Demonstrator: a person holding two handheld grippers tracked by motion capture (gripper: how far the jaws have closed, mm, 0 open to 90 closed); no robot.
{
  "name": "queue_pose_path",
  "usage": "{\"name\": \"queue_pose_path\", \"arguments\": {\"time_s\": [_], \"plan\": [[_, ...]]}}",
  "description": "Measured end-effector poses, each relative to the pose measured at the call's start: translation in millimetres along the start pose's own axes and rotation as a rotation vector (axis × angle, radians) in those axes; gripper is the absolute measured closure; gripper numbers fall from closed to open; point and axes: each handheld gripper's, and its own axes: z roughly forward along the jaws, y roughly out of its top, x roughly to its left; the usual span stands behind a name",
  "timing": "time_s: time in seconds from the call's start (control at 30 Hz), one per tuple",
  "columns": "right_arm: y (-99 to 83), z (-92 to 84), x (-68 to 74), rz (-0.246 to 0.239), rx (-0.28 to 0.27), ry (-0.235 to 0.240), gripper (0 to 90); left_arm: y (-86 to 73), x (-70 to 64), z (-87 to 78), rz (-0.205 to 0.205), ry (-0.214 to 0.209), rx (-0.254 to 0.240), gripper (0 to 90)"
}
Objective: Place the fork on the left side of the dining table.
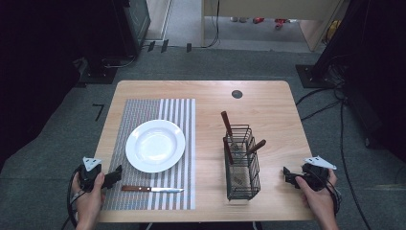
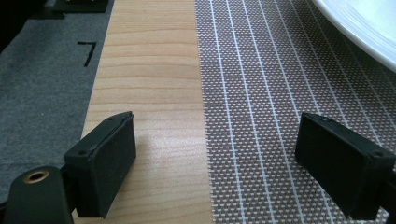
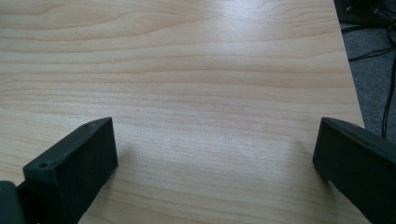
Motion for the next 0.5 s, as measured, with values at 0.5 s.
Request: {"name": "queue_pose_path", "arguments": {"time_s": [0.5], "plan": [[0.5, 0.4, -0.6, -0.005, 0.000, 0.006, 0.0, 22.7, -14.9, -24.2, -0.069, -0.113, -0.103, 13.6]]}}
